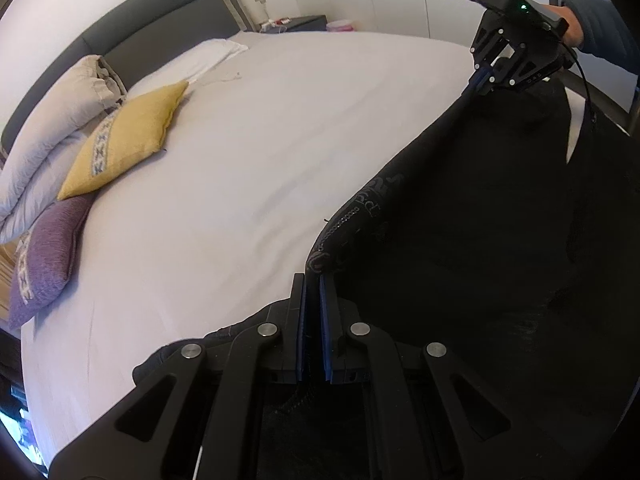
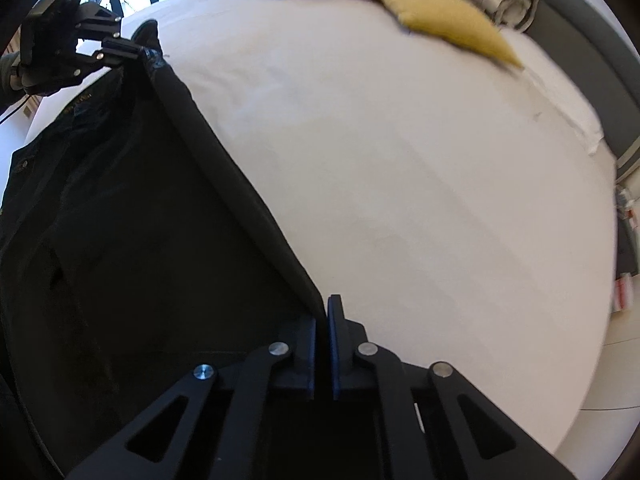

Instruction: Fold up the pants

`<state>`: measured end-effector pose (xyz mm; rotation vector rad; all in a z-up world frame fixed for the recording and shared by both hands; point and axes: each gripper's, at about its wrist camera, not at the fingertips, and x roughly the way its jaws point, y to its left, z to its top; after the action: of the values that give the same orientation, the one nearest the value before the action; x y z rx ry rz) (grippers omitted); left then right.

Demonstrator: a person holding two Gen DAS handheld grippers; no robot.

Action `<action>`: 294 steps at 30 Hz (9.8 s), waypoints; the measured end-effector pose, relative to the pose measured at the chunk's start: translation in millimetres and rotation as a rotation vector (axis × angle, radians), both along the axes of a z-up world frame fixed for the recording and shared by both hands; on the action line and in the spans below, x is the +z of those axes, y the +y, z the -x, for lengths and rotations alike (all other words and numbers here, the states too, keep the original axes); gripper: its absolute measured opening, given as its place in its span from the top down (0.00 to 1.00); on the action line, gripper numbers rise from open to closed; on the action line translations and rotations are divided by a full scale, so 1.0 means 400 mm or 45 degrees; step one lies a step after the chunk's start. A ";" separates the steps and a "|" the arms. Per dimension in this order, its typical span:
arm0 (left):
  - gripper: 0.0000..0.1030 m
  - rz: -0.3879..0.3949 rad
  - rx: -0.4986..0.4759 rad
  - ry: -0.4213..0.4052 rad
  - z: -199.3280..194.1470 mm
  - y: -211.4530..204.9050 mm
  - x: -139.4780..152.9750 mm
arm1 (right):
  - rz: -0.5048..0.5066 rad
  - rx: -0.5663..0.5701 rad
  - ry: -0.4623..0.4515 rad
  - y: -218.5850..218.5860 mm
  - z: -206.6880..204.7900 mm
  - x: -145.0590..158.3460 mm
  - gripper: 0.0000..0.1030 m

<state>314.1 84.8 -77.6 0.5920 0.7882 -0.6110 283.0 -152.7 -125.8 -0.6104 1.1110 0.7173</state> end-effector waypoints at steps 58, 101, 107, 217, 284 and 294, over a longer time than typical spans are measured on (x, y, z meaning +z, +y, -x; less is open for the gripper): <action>0.98 0.093 0.128 -0.097 0.874 0.088 -0.059 | 0.200 0.056 -0.397 0.131 0.933 0.062 0.96; 0.93 0.184 0.326 0.007 0.846 0.092 -0.005 | -0.156 -0.596 -0.220 -0.127 0.898 0.126 0.40; 0.93 0.140 0.383 0.090 0.692 -0.008 -0.062 | -0.429 -1.267 -0.105 -0.415 0.668 0.194 0.40; 0.92 -0.008 0.578 -0.054 0.738 -0.158 -0.151 | -0.958 -2.073 0.075 -0.819 1.038 -0.004 0.93; 0.92 0.170 0.852 0.096 0.576 0.122 -0.171 | -1.022 -0.736 0.593 0.119 0.350 0.008 0.48; 0.92 0.302 0.863 0.083 0.641 0.181 -0.176 | -0.891 -1.087 0.401 -0.073 0.284 -0.087 0.96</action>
<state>57.8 157.0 -148.1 0.0658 0.8991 -0.0928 169.3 -181.7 -160.6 0.5770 1.1722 0.3968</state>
